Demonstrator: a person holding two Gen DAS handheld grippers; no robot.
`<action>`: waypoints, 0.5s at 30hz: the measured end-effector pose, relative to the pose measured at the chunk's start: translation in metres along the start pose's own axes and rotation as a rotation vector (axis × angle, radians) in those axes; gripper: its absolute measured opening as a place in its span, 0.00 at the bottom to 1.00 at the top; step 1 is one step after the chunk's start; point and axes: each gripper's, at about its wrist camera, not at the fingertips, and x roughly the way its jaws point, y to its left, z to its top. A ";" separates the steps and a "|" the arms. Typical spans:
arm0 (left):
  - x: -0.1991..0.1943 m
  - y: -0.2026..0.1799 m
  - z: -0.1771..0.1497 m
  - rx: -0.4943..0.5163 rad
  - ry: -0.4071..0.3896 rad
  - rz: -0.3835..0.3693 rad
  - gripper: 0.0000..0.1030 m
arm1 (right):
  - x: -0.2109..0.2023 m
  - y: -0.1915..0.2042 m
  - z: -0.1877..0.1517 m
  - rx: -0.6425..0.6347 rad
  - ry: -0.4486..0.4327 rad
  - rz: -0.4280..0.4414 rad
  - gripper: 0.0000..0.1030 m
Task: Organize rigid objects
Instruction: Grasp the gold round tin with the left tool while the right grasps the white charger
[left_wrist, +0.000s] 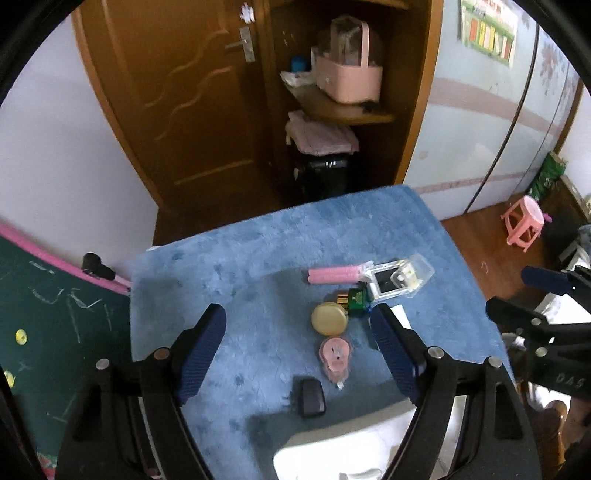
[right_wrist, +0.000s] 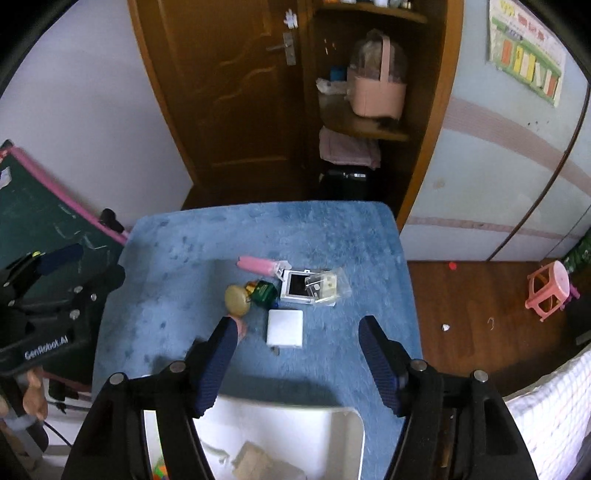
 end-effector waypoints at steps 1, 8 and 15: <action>0.009 0.001 0.002 0.005 0.011 -0.005 0.81 | 0.013 0.000 0.003 0.005 0.022 -0.003 0.67; 0.085 -0.004 0.000 0.041 0.129 -0.052 0.81 | 0.106 -0.001 -0.002 0.023 0.188 -0.025 0.67; 0.148 -0.008 -0.016 0.041 0.266 -0.119 0.81 | 0.178 0.003 -0.020 0.025 0.342 -0.033 0.67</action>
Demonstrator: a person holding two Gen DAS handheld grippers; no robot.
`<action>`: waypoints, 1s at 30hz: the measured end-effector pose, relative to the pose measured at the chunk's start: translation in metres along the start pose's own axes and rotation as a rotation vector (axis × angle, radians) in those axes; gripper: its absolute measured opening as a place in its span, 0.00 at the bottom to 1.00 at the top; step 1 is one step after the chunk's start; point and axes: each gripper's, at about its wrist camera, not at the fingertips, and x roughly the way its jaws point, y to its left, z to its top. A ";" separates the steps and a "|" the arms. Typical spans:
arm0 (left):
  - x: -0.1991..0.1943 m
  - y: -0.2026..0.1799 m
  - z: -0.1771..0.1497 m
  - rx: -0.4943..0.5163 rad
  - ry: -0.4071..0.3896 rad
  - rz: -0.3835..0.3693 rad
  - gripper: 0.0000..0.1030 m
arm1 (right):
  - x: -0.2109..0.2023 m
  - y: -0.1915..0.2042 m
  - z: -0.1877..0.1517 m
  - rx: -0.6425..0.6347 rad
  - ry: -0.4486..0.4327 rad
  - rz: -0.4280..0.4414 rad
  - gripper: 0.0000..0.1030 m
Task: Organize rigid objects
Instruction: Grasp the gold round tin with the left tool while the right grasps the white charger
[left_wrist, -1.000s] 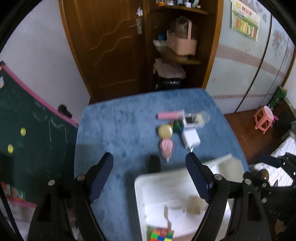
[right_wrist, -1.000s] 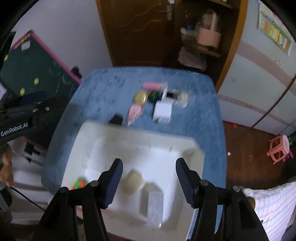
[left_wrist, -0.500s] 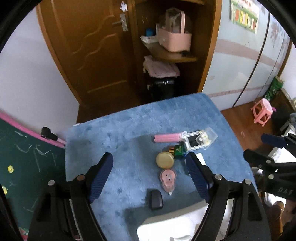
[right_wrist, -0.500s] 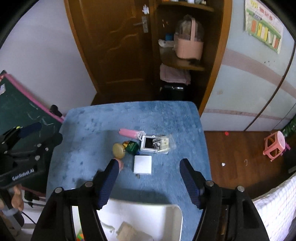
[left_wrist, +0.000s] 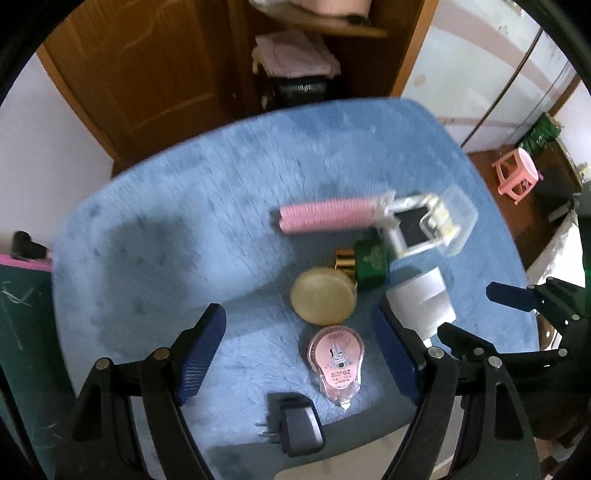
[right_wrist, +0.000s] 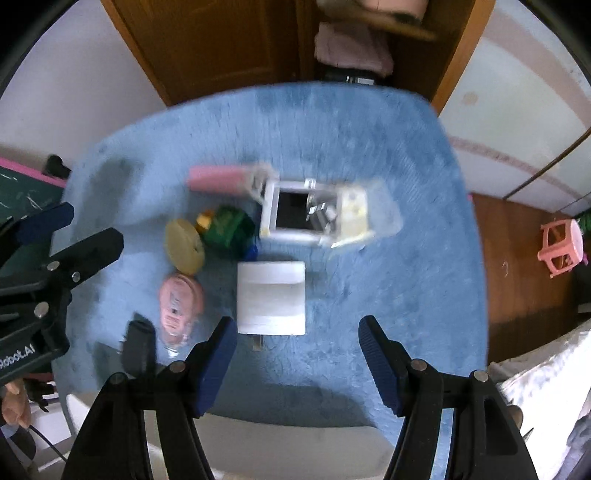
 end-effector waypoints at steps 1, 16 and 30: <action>0.005 0.000 -0.001 0.000 0.012 -0.009 0.81 | 0.007 0.001 0.000 0.002 0.011 -0.002 0.67; 0.060 0.000 0.001 -0.013 0.111 -0.067 0.81 | 0.046 0.014 0.004 -0.003 0.083 0.047 0.68; 0.072 0.000 -0.002 -0.065 0.096 -0.087 0.57 | 0.069 0.033 0.009 -0.021 0.114 0.033 0.54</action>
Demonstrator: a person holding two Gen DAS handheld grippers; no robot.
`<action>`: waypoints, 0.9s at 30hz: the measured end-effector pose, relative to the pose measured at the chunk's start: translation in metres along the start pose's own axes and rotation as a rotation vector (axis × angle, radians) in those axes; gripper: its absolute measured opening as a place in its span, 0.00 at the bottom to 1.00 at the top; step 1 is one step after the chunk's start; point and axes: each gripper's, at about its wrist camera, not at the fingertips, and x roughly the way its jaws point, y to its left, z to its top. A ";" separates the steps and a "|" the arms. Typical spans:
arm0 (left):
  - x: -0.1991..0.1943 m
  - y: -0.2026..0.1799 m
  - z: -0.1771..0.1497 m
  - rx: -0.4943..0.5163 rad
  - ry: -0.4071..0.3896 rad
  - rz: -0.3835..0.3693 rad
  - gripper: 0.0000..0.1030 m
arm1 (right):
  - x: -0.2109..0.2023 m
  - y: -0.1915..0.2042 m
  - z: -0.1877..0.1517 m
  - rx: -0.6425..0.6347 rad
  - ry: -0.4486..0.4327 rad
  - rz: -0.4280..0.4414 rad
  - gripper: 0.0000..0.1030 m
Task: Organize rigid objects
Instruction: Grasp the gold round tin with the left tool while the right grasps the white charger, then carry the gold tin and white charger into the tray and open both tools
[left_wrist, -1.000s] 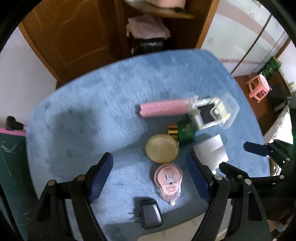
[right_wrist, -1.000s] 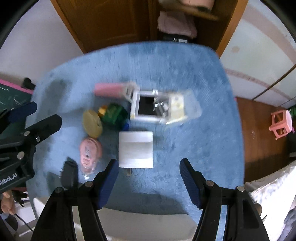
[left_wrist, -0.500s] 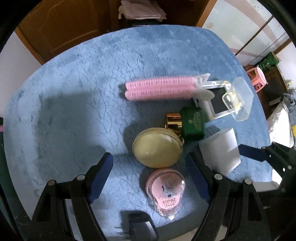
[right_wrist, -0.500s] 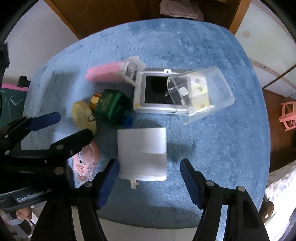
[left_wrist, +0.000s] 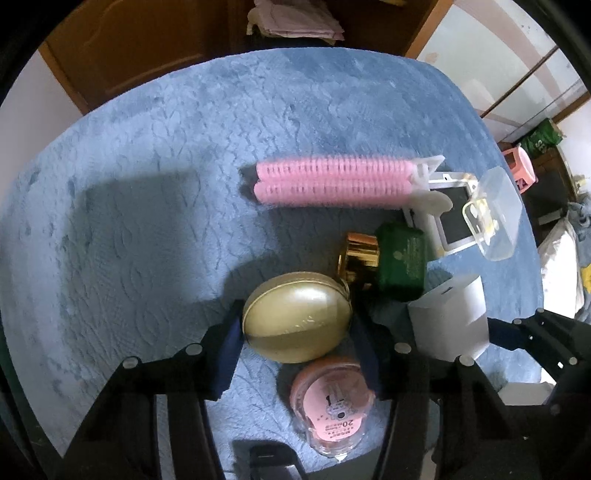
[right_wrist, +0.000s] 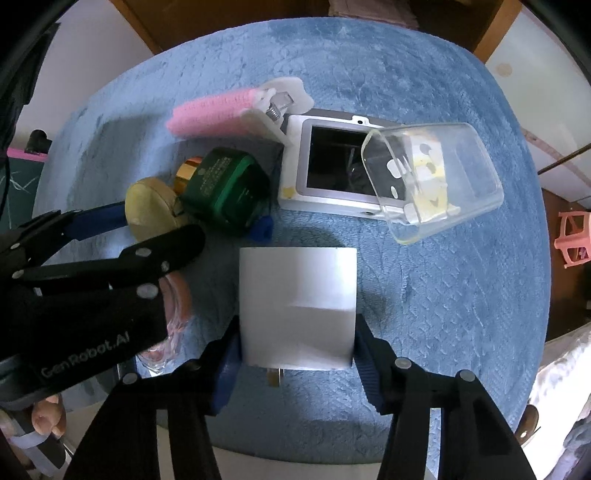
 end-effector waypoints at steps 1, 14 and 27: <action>0.000 0.001 0.000 -0.010 -0.002 -0.007 0.57 | 0.000 0.001 0.000 -0.001 0.000 0.001 0.54; -0.068 -0.011 -0.013 -0.032 -0.165 0.003 0.56 | -0.019 -0.025 -0.016 0.043 -0.059 0.039 0.54; -0.214 -0.051 -0.075 -0.017 -0.362 0.054 0.56 | -0.151 -0.033 -0.082 0.013 -0.299 0.101 0.54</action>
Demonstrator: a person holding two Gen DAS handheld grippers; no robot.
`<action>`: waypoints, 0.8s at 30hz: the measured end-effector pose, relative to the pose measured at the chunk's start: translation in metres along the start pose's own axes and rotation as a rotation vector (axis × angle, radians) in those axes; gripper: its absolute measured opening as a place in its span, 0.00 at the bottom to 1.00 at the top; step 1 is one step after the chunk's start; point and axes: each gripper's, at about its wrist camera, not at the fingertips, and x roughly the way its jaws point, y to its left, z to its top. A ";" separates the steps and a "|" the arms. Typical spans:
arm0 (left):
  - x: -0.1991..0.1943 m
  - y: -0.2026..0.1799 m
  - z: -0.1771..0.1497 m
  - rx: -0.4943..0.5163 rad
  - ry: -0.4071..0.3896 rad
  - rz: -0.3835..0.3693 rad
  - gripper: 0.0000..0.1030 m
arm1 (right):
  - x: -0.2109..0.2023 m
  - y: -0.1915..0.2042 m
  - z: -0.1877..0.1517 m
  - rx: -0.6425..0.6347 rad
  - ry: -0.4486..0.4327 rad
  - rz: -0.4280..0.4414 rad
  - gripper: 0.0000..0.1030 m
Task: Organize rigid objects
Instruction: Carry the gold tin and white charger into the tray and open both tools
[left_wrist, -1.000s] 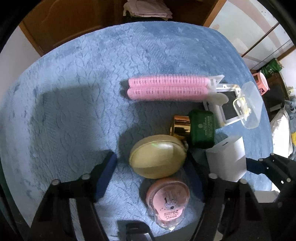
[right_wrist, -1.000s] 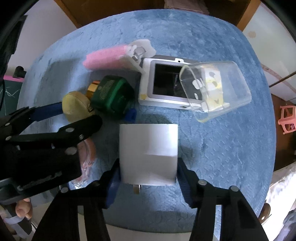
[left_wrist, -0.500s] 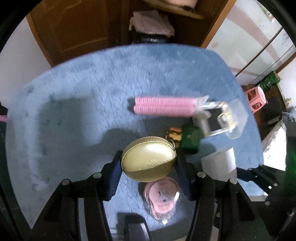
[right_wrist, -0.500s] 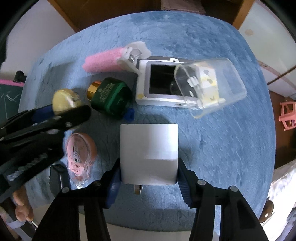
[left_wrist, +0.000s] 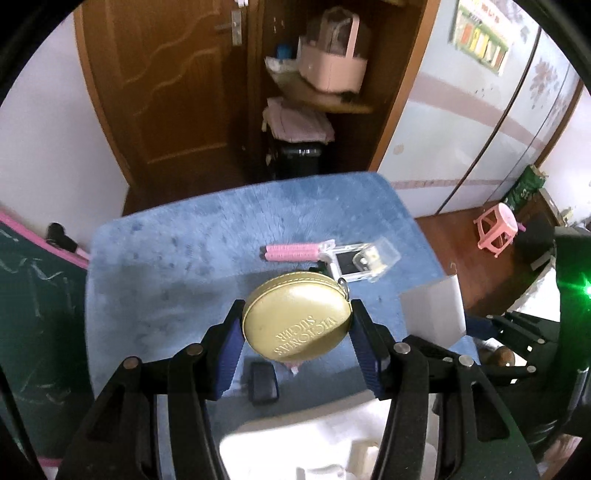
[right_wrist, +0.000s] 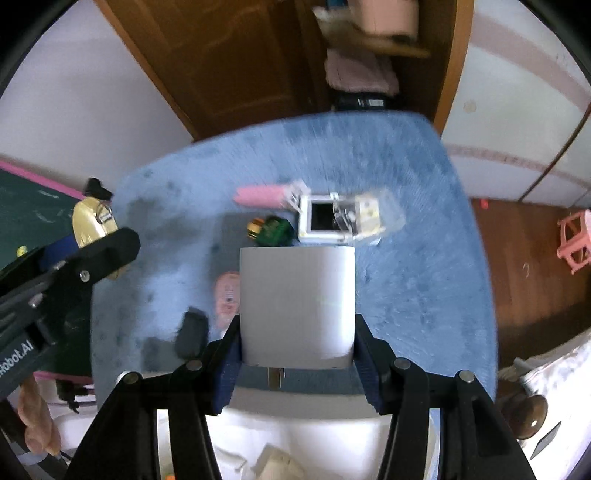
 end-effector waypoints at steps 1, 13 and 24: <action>-0.008 -0.001 -0.001 -0.001 -0.010 0.005 0.56 | -0.017 0.002 -0.005 -0.013 -0.024 0.005 0.54; -0.095 -0.020 -0.039 -0.056 -0.121 0.074 0.57 | -0.126 0.022 -0.062 -0.109 -0.176 0.032 0.54; -0.112 -0.023 -0.100 -0.110 -0.121 0.152 0.57 | -0.151 0.034 -0.119 -0.169 -0.208 0.029 0.54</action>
